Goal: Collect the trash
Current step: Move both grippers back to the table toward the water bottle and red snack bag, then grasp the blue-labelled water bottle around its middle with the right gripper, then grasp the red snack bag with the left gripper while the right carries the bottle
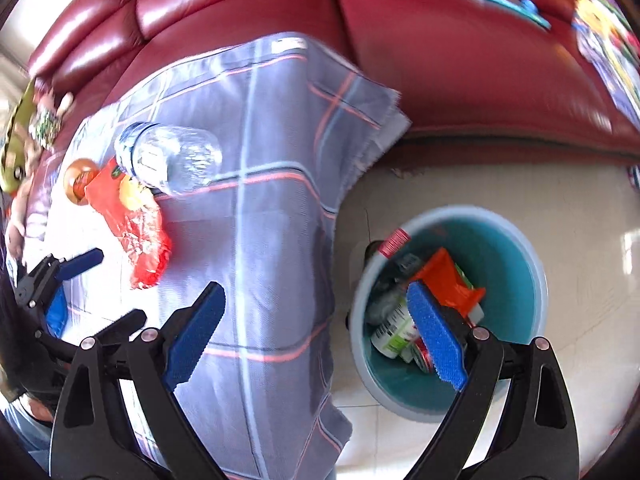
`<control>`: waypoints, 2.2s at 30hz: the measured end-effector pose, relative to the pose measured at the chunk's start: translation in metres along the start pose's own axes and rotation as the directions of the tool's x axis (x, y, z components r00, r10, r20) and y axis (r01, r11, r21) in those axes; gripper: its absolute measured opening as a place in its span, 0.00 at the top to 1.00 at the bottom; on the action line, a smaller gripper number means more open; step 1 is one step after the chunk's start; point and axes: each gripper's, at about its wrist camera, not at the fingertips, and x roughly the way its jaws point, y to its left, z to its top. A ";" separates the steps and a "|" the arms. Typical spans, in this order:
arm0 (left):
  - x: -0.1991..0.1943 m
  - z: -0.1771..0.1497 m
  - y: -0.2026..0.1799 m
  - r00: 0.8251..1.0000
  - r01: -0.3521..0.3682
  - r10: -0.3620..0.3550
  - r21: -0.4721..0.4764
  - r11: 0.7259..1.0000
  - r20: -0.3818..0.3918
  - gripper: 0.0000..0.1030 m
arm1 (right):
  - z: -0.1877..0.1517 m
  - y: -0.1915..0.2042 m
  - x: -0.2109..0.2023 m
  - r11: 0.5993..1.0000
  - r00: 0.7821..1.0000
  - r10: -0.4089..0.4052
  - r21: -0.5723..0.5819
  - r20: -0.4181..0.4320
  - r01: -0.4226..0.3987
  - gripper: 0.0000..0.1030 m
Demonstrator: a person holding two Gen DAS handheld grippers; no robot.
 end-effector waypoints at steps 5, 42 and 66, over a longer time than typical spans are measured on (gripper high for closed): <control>-0.008 -0.005 0.057 1.000 -0.017 0.019 -0.102 0.995 0.016 0.04 | 0.035 0.055 0.006 0.984 0.999 -0.042 -0.172 0.007 0.042 0.14; 0.022 0.003 0.117 0.999 0.053 -0.051 -0.247 0.968 0.015 0.04 | 0.076 0.072 0.089 0.964 0.957 0.167 -0.163 -0.238 -0.209 0.36; 0.037 0.029 0.009 0.983 -0.176 0.178 -0.041 0.984 0.052 0.93 | -0.018 -0.007 0.031 0.994 0.991 0.086 -0.060 -0.102 -0.092 0.36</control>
